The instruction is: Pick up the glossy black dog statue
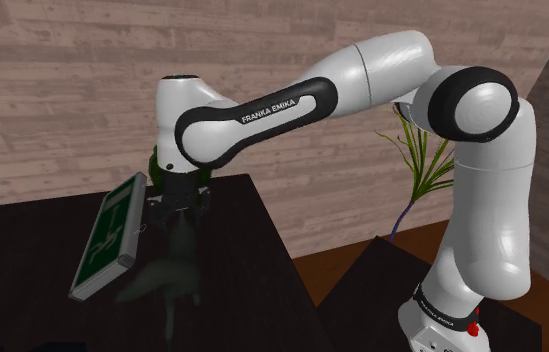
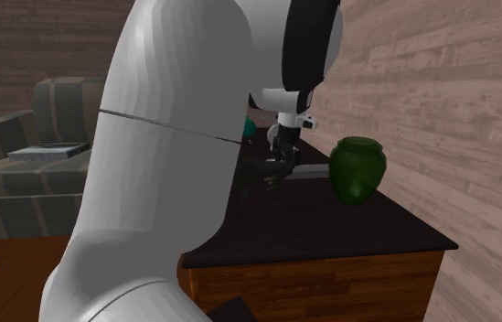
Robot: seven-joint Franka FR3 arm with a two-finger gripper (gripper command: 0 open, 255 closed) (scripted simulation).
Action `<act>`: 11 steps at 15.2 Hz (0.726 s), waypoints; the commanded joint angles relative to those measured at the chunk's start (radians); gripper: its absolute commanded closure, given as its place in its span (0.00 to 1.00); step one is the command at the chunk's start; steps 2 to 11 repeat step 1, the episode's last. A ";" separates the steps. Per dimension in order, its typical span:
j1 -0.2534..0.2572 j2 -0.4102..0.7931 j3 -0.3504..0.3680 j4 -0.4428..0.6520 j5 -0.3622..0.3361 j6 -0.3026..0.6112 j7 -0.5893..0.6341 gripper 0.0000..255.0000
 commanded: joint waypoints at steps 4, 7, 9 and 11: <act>-0.001 -0.002 0.000 0.007 0.001 -0.008 -0.001 1.00; -0.001 -0.002 0.000 0.007 0.001 -0.008 -0.001 1.00; -0.001 -0.002 0.000 0.007 0.001 -0.008 -0.001 1.00; -0.001 -0.002 0.000 0.007 0.001 -0.008 -0.001 1.00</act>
